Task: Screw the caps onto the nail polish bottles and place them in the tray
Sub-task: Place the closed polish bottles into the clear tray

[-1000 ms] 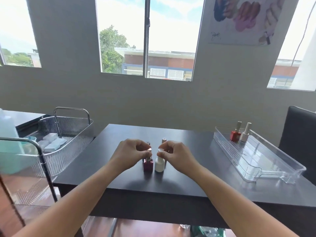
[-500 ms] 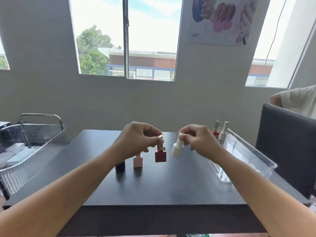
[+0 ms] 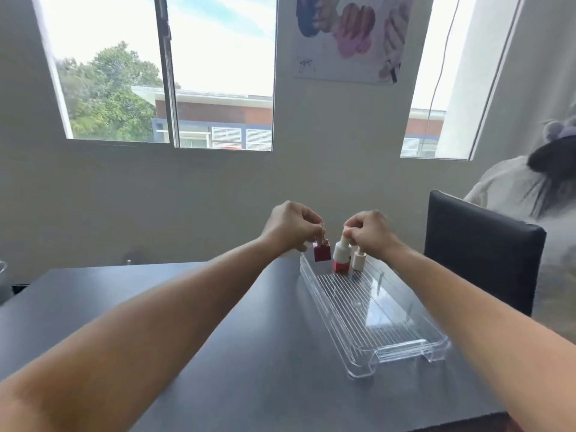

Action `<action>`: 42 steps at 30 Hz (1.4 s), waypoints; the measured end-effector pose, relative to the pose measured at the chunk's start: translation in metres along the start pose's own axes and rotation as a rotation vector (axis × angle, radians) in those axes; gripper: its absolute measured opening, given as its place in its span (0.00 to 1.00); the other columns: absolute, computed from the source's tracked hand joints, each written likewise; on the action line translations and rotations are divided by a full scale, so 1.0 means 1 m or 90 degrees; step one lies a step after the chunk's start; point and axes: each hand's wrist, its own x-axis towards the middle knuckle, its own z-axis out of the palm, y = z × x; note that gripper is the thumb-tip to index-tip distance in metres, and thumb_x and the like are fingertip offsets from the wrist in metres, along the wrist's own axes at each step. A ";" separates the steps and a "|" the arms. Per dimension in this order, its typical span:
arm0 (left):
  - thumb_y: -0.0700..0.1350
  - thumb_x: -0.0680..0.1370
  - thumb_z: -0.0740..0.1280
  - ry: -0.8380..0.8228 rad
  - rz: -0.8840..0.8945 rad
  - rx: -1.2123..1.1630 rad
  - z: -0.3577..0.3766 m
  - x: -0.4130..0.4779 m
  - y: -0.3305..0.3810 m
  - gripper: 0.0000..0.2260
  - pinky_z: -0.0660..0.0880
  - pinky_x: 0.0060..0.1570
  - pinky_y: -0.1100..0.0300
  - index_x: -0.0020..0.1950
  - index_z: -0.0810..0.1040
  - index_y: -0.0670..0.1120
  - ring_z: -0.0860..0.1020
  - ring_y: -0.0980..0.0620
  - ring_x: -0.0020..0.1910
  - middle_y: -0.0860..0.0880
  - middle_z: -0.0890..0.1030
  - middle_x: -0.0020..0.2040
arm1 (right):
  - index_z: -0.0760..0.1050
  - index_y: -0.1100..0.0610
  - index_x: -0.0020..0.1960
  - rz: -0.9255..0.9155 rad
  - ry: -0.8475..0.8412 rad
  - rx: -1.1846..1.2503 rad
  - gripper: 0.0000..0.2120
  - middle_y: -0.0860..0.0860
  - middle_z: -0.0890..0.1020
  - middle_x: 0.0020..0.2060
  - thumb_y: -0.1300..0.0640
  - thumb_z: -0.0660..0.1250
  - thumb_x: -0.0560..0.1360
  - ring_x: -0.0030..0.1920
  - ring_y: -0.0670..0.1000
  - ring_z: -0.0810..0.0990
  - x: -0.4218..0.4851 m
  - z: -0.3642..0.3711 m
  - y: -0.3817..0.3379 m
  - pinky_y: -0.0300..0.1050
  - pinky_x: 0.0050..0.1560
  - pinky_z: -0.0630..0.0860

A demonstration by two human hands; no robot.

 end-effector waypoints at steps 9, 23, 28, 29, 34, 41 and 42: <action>0.46 0.70 0.75 -0.012 -0.044 0.219 0.034 0.055 -0.036 0.03 0.82 0.45 0.56 0.40 0.86 0.54 0.83 0.54 0.47 0.57 0.86 0.44 | 0.84 0.54 0.43 0.003 -0.058 -0.135 0.05 0.52 0.85 0.49 0.57 0.69 0.73 0.54 0.55 0.80 0.031 0.039 0.021 0.45 0.49 0.75; 0.50 0.70 0.75 -0.020 -0.081 0.282 0.046 0.070 -0.062 0.03 0.77 0.43 0.61 0.43 0.87 0.56 0.81 0.56 0.50 0.58 0.86 0.47 | 0.85 0.51 0.48 0.025 -0.063 -0.247 0.07 0.51 0.85 0.52 0.53 0.68 0.75 0.57 0.56 0.79 0.036 0.058 0.027 0.46 0.52 0.69; 0.50 0.69 0.76 -0.032 -0.083 0.271 0.043 0.071 -0.065 0.05 0.77 0.45 0.60 0.44 0.87 0.54 0.81 0.55 0.51 0.56 0.86 0.47 | 0.73 0.58 0.31 0.046 -0.074 -0.265 0.15 0.53 0.81 0.38 0.54 0.68 0.74 0.44 0.58 0.78 0.035 0.056 0.025 0.45 0.43 0.68; 0.50 0.69 0.77 -0.033 -0.085 0.270 0.042 0.071 -0.064 0.06 0.78 0.46 0.59 0.44 0.87 0.54 0.81 0.54 0.52 0.56 0.86 0.47 | 0.70 0.58 0.30 0.055 -0.073 -0.258 0.17 0.52 0.79 0.37 0.54 0.68 0.74 0.44 0.58 0.76 0.035 0.055 0.024 0.44 0.43 0.67; 0.52 0.68 0.79 -0.017 -0.074 0.246 0.032 0.064 -0.058 0.17 0.78 0.57 0.54 0.55 0.85 0.52 0.79 0.53 0.59 0.54 0.84 0.56 | 0.72 0.51 0.39 0.069 -0.074 -0.231 0.09 0.54 0.82 0.49 0.53 0.69 0.75 0.56 0.57 0.78 0.032 0.049 0.016 0.43 0.46 0.64; 0.49 0.71 0.76 0.036 -0.016 0.199 -0.010 0.028 -0.039 0.06 0.79 0.55 0.54 0.47 0.87 0.54 0.81 0.54 0.53 0.53 0.86 0.50 | 0.84 0.50 0.46 0.019 -0.019 -0.124 0.08 0.49 0.86 0.49 0.55 0.66 0.74 0.56 0.54 0.80 0.009 0.040 -0.004 0.51 0.61 0.73; 0.49 0.71 0.76 0.041 -0.011 0.195 -0.020 0.019 -0.036 0.05 0.80 0.54 0.54 0.46 0.87 0.54 0.81 0.55 0.51 0.54 0.86 0.48 | 0.84 0.50 0.45 0.010 -0.016 -0.110 0.07 0.48 0.86 0.47 0.55 0.66 0.74 0.55 0.54 0.80 0.003 0.040 -0.009 0.52 0.62 0.73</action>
